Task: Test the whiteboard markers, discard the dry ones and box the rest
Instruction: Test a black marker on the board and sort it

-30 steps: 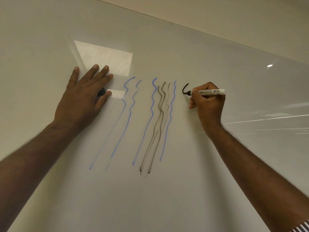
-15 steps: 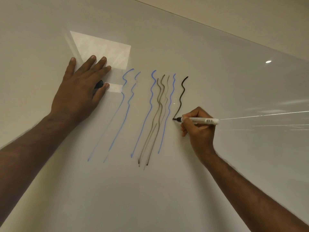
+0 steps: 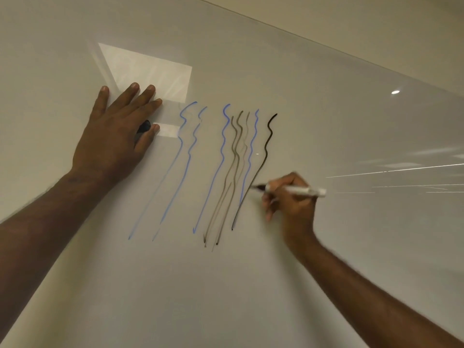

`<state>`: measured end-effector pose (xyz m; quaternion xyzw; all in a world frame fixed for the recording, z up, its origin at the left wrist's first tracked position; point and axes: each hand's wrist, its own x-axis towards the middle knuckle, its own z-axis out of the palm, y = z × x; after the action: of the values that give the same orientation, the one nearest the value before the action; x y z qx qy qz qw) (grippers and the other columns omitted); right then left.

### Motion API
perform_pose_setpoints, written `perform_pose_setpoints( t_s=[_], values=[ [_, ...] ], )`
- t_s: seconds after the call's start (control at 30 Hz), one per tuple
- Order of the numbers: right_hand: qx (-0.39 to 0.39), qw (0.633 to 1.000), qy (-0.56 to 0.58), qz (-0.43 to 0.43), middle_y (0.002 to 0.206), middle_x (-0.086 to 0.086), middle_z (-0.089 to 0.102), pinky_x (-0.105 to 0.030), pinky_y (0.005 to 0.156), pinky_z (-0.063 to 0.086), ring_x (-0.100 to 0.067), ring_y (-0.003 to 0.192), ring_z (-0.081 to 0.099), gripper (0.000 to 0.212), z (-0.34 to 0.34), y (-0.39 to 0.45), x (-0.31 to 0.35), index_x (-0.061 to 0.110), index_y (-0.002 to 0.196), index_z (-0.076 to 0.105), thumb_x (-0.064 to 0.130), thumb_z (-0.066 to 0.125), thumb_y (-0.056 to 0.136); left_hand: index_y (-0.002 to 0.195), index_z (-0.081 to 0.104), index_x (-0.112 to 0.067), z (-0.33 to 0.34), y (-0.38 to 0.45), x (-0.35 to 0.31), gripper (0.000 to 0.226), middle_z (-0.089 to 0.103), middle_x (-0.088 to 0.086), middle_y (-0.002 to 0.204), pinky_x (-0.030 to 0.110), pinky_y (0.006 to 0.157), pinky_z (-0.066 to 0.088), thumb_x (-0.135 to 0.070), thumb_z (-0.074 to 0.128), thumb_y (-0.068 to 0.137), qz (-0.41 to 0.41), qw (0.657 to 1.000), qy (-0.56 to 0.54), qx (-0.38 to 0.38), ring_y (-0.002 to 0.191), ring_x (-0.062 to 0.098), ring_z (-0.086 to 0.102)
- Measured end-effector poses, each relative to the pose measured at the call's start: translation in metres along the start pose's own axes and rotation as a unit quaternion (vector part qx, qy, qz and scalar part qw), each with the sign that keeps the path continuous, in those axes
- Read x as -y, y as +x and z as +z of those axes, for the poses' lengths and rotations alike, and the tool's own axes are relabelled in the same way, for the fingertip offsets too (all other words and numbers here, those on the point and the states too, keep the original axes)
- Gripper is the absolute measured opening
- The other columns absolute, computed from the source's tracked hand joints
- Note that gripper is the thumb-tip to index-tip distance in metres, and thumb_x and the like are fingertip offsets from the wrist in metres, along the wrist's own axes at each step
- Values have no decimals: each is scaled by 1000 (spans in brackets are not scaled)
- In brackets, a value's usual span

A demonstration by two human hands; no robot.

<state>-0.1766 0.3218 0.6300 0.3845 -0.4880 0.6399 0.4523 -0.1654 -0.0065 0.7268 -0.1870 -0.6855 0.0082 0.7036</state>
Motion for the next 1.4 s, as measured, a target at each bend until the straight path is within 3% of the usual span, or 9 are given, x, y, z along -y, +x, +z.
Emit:
perform_pose_setpoints(
  t_s=[0.13,0.4,1.0,1.17,1.4],
  values=[
    [-114,993,32,-26,69,-11,65,-28,43,51,-24,58,64,16,-2,76,23,5,80,59,-7,58,91,151,43,-15,-1,0,-1,53,34,3,162,52,126,8,-37,34,104,0,1000,-1,-1,152,25,27],
    [-164,985,2,-46,69,-13,66,-34,50,56,-26,59,64,6,-2,135,28,2,84,60,-3,61,88,150,45,-15,0,-2,0,52,35,1,162,52,126,10,-37,35,103,0,1000,-10,-7,152,23,27],
    [-163,986,-18,-35,67,-18,65,-32,47,52,-28,55,62,6,3,135,24,2,83,60,-2,62,87,149,47,-16,1,-4,1,50,37,1,160,52,126,11,-33,40,102,1,1000,-21,-20,151,23,29],
    [-120,990,-61,-47,64,-14,65,-35,47,50,-30,56,61,10,-1,120,21,3,81,60,-2,62,89,150,45,-16,1,-5,0,51,36,1,161,52,126,11,-34,38,103,1,1000,-17,-16,152,23,28],
    [-144,988,-49,-42,62,-9,65,-31,47,52,-23,53,61,7,-8,101,13,1,84,61,-4,62,90,150,46,-15,1,-6,0,52,36,2,161,52,126,11,-35,37,103,2,1000,-11,-16,152,24,29]
  ],
)
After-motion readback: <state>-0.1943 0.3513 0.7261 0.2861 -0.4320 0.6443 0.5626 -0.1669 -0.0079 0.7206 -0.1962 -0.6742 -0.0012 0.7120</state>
